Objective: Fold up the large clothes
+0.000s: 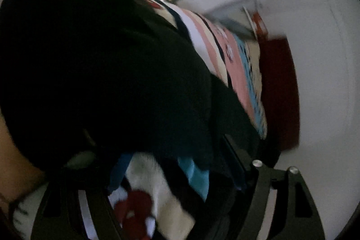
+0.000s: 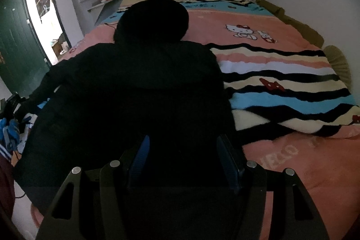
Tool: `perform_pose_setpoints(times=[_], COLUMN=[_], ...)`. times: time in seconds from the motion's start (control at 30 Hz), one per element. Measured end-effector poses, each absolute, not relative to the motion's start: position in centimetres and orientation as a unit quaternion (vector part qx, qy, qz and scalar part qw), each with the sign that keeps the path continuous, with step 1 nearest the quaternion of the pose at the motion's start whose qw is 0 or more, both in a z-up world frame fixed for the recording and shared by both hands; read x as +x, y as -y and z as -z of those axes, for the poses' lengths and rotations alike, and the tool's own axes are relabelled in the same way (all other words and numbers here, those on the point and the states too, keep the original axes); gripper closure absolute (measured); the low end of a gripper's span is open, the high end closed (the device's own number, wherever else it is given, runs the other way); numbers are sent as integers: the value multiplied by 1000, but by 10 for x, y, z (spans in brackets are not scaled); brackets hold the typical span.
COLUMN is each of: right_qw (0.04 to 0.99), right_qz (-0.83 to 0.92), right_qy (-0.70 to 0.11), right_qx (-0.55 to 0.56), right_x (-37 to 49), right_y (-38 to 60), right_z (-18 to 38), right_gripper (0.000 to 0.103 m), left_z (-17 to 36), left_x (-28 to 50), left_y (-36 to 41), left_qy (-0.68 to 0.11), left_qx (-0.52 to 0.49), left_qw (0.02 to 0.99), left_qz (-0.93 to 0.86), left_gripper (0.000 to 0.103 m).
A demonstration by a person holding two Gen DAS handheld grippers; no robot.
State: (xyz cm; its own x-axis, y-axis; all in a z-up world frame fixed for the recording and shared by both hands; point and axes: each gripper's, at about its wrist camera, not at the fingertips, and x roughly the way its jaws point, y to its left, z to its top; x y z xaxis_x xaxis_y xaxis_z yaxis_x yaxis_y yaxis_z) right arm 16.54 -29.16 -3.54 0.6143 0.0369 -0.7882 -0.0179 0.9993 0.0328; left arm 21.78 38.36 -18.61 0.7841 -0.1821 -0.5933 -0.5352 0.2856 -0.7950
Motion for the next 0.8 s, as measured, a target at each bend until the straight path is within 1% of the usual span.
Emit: perform_pose_setpoints(times=[0.1, 0.17, 0.2, 0.27, 0.33, 0.43, 0.53, 0.63, 0.8], right_qw=[897, 895, 894, 893, 892, 891, 891, 892, 894], right_qz=[-7, -2, 2, 4, 5, 6, 5, -1, -3], right_qy=[-442, -446, -448, -450, -451, -453, -453, -451, -445], right_qx=[14, 18, 18, 23, 26, 31, 36, 41, 50], right_x=[167, 169, 170, 171, 172, 174, 176, 176, 173], right_y=[300, 307, 310, 314, 318, 322, 323, 322, 324], right_z=[39, 43, 46, 50, 53, 57, 61, 62, 61], right_gripper=[42, 42, 42, 42, 42, 42, 42, 42, 42], left_z=[189, 188, 187, 185, 185, 183, 175, 168, 142], left_x=[213, 212, 210, 209, 207, 209, 213, 213, 214], left_y=[-396, -402, -406, -411, -416, -419, -417, -418, -416], left_qy=[-274, -263, -256, -247, -246, -251, -253, -246, -238], left_qx=[-616, -624, -629, -630, -629, -617, -606, -602, -577], left_qw=[727, 722, 720, 722, 722, 731, 741, 749, 773], left_qz=[-131, -138, -141, -146, -150, -145, -140, -130, -114], left_gripper=[29, 33, 37, 45, 68, 79, 84, 85, 87])
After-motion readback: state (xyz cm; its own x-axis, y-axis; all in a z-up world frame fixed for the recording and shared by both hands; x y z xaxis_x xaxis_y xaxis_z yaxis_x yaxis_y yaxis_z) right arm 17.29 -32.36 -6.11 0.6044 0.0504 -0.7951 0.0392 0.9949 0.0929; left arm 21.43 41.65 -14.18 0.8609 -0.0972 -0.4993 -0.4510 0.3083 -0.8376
